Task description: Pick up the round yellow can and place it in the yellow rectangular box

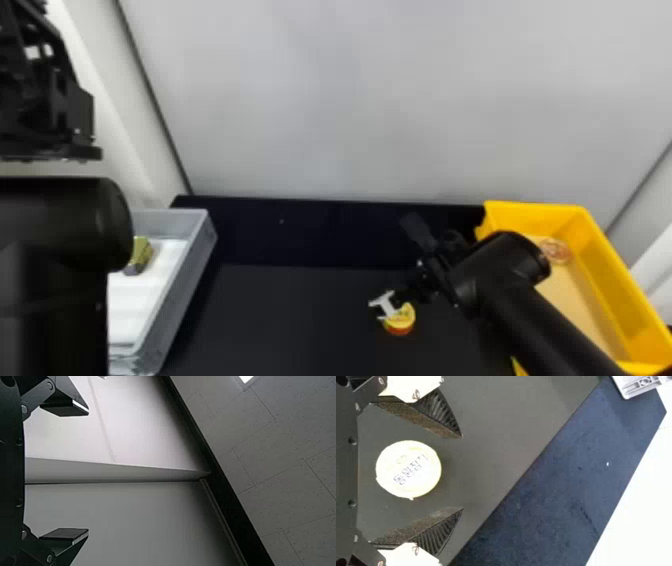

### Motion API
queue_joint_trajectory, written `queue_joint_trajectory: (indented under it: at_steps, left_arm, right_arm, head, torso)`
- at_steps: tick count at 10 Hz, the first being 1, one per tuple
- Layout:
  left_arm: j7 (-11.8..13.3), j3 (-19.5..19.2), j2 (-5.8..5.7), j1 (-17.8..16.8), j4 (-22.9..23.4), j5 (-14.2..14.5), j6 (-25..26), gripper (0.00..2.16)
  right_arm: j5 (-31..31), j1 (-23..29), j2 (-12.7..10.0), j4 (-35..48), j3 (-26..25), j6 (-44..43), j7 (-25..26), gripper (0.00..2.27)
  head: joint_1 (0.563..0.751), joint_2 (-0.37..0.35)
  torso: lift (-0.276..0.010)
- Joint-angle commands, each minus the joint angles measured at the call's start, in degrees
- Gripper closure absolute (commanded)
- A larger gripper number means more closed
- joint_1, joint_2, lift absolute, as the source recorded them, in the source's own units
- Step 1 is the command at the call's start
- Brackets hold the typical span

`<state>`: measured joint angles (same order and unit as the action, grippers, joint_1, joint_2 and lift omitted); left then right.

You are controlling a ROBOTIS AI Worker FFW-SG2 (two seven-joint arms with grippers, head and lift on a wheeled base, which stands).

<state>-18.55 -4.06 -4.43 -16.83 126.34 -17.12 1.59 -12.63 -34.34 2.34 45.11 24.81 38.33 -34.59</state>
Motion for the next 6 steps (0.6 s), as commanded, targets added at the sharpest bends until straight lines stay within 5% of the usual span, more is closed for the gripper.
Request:
queue_joint_trajectory:
  at_steps: [1,6]
  left_arm:
    - [0.0,0.1,0.12,-0.1,0.0,0.1,0.0,0.2]
    - [0.0,-0.2,-0.06,0.0,0.0,0.0,-0.4,0.2]
  right_arm:
    - [0.3,0.0,0.0,0.8,0.4,0.0,0.0,0.16]
    - [0.2,0.0,-0.1,-2.2,0.2,-0.5,0.8,0.17]
  head:
    - [0.663,0.054]
    - [0.663,0.054]
  torso:
    - [-0.01]
    - [-0.01]
